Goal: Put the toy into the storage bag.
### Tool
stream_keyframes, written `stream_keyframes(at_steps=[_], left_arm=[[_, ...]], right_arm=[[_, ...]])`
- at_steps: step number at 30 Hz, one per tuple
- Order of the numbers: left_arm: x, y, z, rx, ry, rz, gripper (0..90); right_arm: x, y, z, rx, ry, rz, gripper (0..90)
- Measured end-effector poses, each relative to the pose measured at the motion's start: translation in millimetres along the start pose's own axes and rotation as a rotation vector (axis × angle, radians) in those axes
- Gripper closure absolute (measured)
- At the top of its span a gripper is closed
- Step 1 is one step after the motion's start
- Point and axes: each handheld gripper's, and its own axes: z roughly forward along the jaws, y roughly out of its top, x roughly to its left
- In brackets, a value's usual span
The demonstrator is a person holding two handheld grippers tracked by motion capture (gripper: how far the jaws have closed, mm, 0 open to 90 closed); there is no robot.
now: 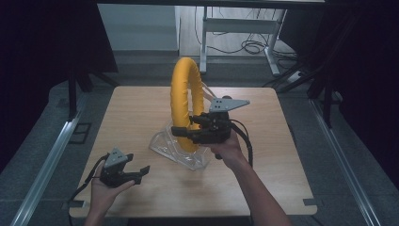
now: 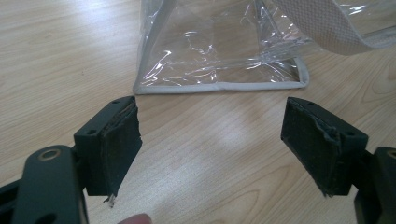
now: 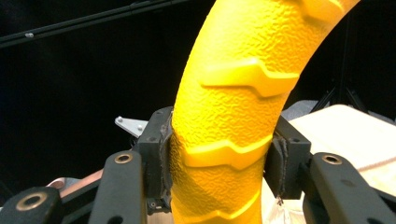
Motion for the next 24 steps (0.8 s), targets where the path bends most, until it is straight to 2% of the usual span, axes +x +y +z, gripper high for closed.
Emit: stream_keyframes(at_steps=[9,18,21,24], left_arm=[[-0.5,-0.2,0.9,0.002,-0.002,0.001,19.6],[-0.9,-0.3,1.4,0.004,-0.003,0.002,19.6],[-0.9,-0.3,1.5,0.005,-0.003,0.002,19.6],[-1.1,-0.3,1.8,0.004,-0.005,0.002,19.6]], right_arm=[[-17.2,-18.0,4.8,0.027,-0.009,0.038,49.6],[-17.0,-24.1,6.2,0.043,-0.003,0.021,49.6],[-17.8,-27.5,5.9,0.046,-0.004,0.031,49.2],[-20.0,-32.0,5.8,0.059,-0.029,0.043,47.7]])
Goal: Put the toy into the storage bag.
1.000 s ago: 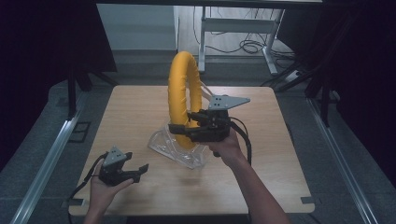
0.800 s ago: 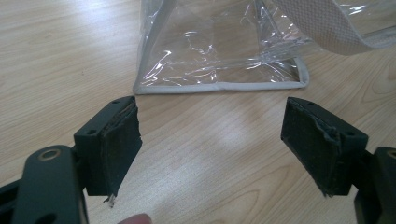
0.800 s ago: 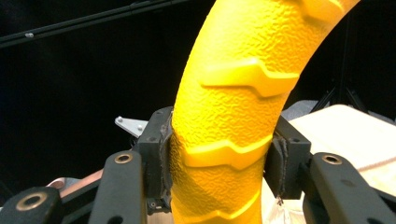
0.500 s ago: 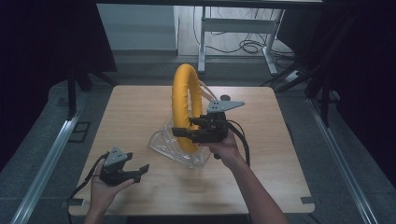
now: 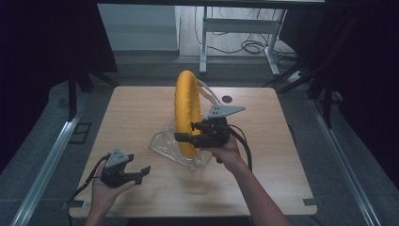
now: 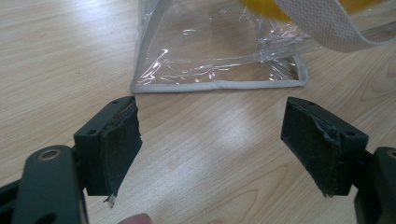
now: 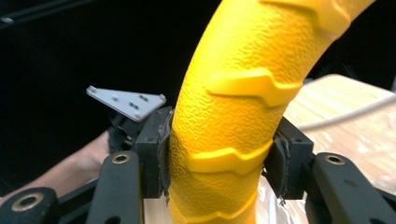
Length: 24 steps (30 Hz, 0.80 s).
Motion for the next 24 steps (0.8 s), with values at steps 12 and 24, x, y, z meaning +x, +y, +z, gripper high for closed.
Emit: stream_keyframes(at_steps=[12,24], left_arm=[[0.0,0.1,0.3,0.01,-0.002,0.005,19.6],[-0.5,-0.2,1.4,0.014,-0.005,0.002,19.6]], right_arm=[[-18.5,-13.8,-10.8,-0.03,-0.129,0.042,42.4],[-12.9,-16.9,-9.1,-0.003,-0.206,-0.019,33.2]])
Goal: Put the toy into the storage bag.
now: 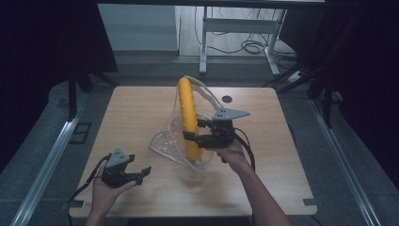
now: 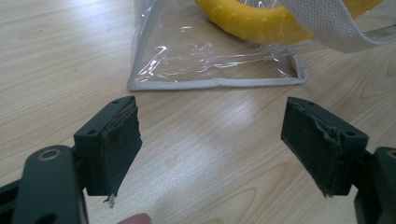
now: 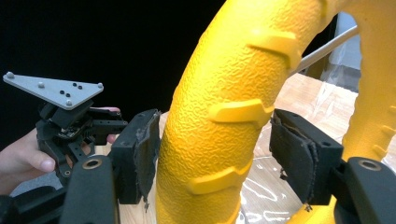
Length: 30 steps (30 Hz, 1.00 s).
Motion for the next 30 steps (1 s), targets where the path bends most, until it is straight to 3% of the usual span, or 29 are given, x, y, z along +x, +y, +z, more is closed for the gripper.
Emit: stream_keyframes(at_steps=[6,13,20,30], left_arm=[[0.1,0.1,-0.4,-0.003,-0.002,-0.002,19.6],[0.0,0.1,0.0,-0.003,-0.001,-0.003,19.6],[-0.5,0.1,1.1,0.004,-0.002,0.0,19.6],[-1.1,-0.2,2.5,0.006,-0.004,-0.003,19.6]], right_arm=[[0.3,1.9,-12.4,-0.037,-0.004,-0.003,33.3],[-3.3,1.2,-23.2,-0.043,-0.014,-0.006,33.7],[-13.0,-3.4,-44.7,-0.063,-0.054,0.003,35.2],[-18.0,-8.5,-57.3,-0.066,-0.077,0.0,35.7]])
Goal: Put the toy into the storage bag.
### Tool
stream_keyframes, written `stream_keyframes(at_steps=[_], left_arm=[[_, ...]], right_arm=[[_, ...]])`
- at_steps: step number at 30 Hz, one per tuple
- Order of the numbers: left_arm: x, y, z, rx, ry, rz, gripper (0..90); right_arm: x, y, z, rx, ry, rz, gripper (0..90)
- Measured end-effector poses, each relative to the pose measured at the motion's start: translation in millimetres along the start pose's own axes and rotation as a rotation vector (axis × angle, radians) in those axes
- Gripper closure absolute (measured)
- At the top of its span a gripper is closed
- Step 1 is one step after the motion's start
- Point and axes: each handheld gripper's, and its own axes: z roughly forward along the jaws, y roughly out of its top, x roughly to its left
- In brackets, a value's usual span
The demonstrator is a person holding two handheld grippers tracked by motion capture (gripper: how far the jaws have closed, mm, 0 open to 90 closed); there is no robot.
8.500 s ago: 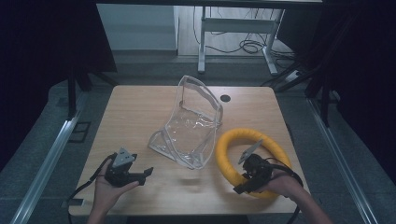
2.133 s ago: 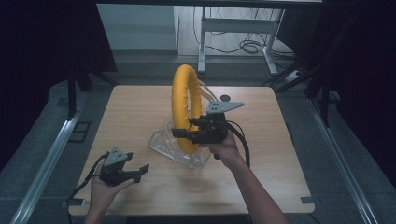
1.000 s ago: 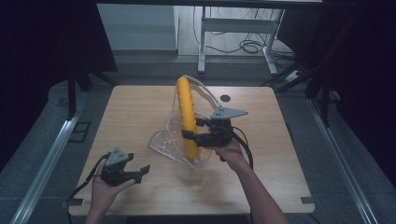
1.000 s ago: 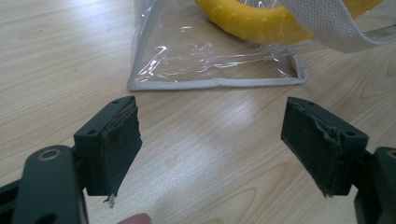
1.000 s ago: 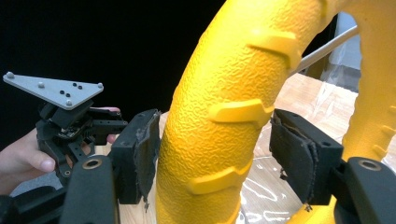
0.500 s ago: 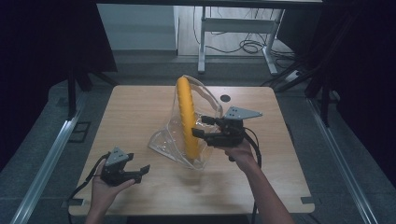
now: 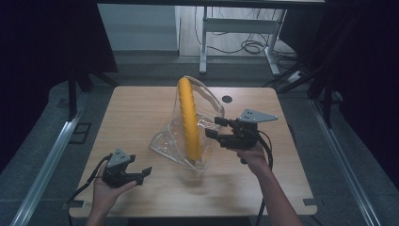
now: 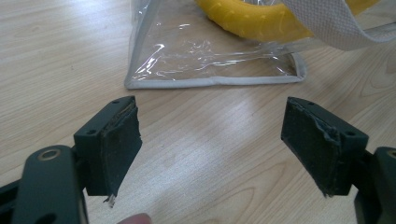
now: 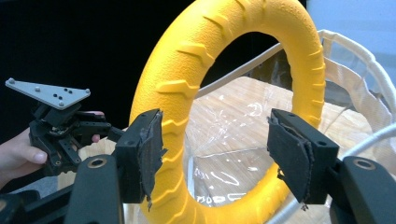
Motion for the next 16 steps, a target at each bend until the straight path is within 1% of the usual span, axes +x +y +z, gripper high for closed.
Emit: stream_keyframes(at_steps=[16], left_arm=[[0.2,0.1,0.1,0.005,-0.001,0.002,19.5]], right_arm=[[-1.0,-1.8,-0.3,0.004,-0.01,-0.004,36.0]])
